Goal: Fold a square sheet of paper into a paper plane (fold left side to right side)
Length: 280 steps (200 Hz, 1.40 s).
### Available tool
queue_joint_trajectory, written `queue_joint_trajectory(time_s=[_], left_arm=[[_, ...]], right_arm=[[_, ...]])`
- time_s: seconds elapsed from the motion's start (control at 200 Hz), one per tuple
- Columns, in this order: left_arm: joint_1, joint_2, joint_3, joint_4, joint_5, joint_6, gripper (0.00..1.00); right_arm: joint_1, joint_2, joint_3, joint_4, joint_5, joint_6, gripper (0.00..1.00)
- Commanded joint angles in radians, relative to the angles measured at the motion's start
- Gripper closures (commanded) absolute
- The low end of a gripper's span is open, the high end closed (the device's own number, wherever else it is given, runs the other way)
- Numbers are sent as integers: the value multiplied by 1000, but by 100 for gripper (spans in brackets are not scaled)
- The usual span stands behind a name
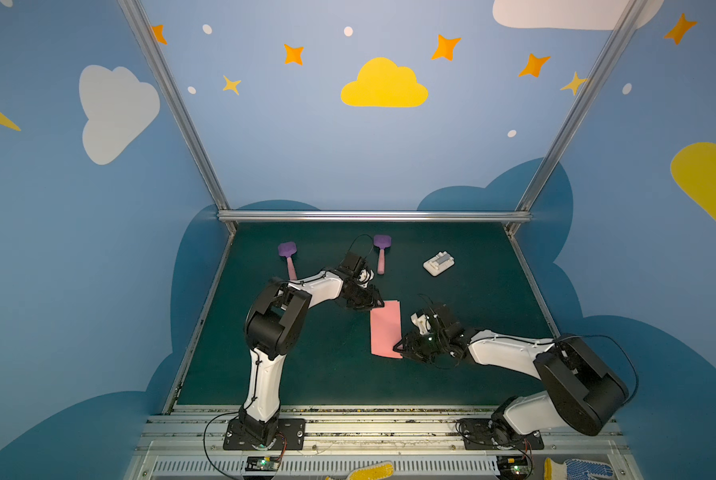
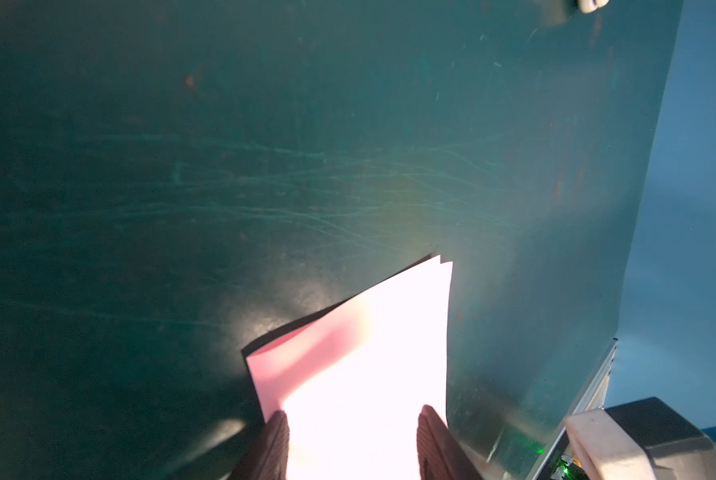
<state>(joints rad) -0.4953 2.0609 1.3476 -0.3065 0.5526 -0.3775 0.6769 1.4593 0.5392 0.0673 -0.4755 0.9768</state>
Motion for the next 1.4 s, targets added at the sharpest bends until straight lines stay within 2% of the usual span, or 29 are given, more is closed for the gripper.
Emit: queue_joint_trajectory(time_s=[0.0,0.15,0.405,0.646,0.946,1.397], left_arm=[[-6,27,-35,-18,-28,13,49],[-6,19,-41,-19,-27,14,49],[-5,16,-45,-17,-27,14,50],[-5,12,-54,-11,-25,12,50],[-6,3,-57,-14,-22,15,50],[-3,-1,-52,-18,-20,17,51]], right_arm=[[4,-3,3,6,-3,7,69],[2,-19,-20,24,-3,22,69],[-13,-29,-51,132,-23,38,59],[-35,-11,-42,186,-44,54,60],[-37,-25,-78,195,-41,62,68],[-45,-54,-103,230,-46,33,66]])
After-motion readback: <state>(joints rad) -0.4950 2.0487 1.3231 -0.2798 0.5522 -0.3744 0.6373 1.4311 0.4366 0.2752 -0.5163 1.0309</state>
